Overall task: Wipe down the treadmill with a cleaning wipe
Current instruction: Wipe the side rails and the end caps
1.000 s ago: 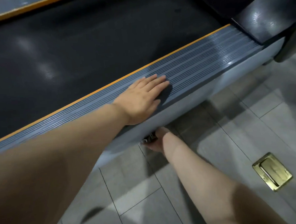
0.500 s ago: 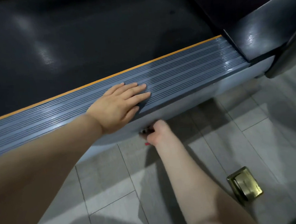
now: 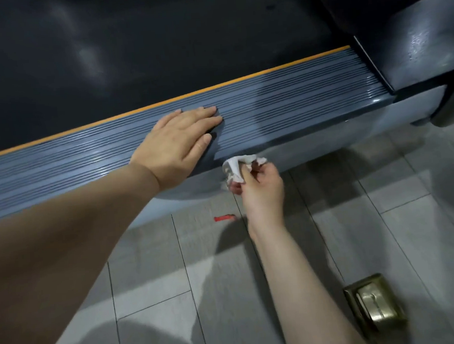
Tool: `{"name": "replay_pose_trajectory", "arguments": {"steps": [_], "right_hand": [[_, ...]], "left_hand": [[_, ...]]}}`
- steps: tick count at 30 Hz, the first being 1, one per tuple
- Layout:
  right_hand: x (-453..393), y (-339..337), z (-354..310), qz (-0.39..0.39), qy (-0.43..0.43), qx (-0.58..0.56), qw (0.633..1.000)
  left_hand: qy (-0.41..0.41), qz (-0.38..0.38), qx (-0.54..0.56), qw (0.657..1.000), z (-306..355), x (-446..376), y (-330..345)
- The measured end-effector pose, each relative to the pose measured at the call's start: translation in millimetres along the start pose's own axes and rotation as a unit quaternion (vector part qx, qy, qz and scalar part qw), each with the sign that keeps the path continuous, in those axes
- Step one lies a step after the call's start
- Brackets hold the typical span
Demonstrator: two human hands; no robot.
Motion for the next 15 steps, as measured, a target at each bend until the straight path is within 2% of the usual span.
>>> {"name": "replay_pose_trajectory", "arguments": {"steps": [2,5,7,8,10,12,13,14,15], "right_hand": [[-1.9,-1.1,32.6,0.036,-0.012,-0.016,0.999],[-17.9,-0.6,72.2,0.123,0.13,-0.135,0.975],[-26.4,2.6,67.8,0.164,0.131,-0.188,0.96],[-30.0,4.2,57.5,0.173,0.084,-0.196,0.962],[-30.0,5.9,29.7,0.189,-0.137,-0.111,0.966],[-27.7,9.7,16.5,0.17,-0.323,-0.016,0.931],[-28.7,9.9,18.5,0.172,-0.368,0.01,0.914],[-30.8,11.5,25.6,0.187,-0.375,0.005,0.908],[-43.3,10.1,44.8,0.204,-0.338,-0.013,0.919]], "left_hand": [[-0.002,-0.001,-0.009,1.0,1.2,0.1,1.5],[-0.008,0.001,-0.019,1.0,1.0,-0.1,1.2],[-0.008,0.002,-0.018,1.0,1.2,-0.1,2.0],[-0.008,0.005,-0.018,1.0,1.0,-0.4,2.1],[-0.009,0.011,-0.013,1.0,1.0,-0.2,1.9],[-0.011,0.01,-0.006,1.0,1.6,0.3,2.2],[-0.011,0.011,-0.005,1.0,2.1,0.8,2.1],[-0.011,0.013,-0.006,1.0,2.1,1.3,1.6],[-0.01,0.015,-0.006,1.0,2.2,0.8,1.0]]}}
Point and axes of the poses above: each hand's wrist, its own x-axis away from the middle knuckle, its own y-axis out of the palm, z = x × y, the point moved 2 cm from there along -x, towards the middle knuckle, and after that the axes turned 9 degrees about -x, right-handed, at the moved point
